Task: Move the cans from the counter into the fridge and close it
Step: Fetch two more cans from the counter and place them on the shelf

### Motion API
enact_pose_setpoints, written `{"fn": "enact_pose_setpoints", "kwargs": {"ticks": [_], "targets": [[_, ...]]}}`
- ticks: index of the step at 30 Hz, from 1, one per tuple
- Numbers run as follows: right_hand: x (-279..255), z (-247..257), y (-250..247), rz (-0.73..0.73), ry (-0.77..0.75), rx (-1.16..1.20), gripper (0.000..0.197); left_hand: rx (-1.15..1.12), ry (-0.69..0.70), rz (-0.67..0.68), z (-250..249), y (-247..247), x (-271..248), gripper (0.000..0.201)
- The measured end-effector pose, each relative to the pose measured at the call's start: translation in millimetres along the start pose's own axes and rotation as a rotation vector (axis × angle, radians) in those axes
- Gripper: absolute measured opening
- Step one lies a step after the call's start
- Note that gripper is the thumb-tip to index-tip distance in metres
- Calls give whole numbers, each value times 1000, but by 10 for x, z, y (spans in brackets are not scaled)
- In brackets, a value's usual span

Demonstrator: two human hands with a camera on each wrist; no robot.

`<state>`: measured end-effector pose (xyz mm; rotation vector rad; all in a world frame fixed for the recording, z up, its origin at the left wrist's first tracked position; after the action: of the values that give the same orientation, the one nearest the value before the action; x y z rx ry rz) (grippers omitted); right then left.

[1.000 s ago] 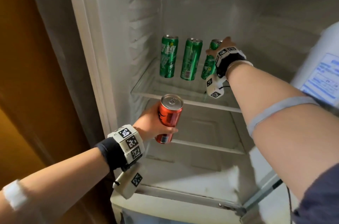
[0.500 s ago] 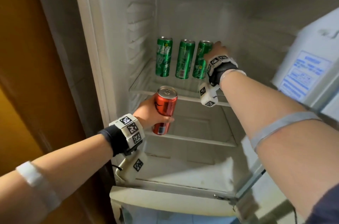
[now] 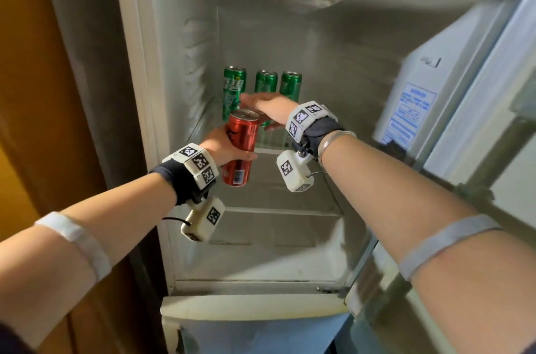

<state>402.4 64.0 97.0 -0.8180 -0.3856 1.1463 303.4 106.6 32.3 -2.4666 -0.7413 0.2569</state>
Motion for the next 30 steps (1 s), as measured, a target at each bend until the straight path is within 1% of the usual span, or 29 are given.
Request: {"fn": "enact_pose_setpoints", "kwargs": {"ticks": [2,4,6,9,12,16,19,22,25,30], "targets": [[-47,34,73,47,-102,-87,54,7,-9,-17,13,-38,-11,64],[-49,63,126,57,-140,-155,61,9,-13,-38,22,-68,-19,63],[-37,117,146,16,-149,-227,65,19,-4,-44,30,-76,-25,62],[-26,191,47,-76,-146,-322,59,7,32,-77,33,-127,-57,65],[-34,300,-162,-140,-143,-304,54,-24,51,-100,81,-200,-93,68],[75,431,-466,-279,-127,-251,48,11,41,-50,253,-191,-121,67],[196,443,-578,-342,-135,-194,42,42,6,-39,409,-200,-133,66],[338,442,-636,-402,-160,-147,39,69,-1,-50,496,-247,-132,59],[553,467,-599,-393,-188,-140,41,44,3,-46,549,-256,-123,53],[896,357,-482,-377,-151,-187,39,14,11,-48,631,-233,-106,46]]}}
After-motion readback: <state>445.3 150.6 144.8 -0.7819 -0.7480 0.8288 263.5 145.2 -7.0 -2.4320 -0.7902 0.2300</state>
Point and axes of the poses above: each hand's wrist, its own x-axis towards the middle knuckle, its own y-axis out of the palm, z = x × y, the point moved 9 cm from there along x, towards the middle knuckle, and after that the axes turned 10 degrees about z, right-handed, at the moved point
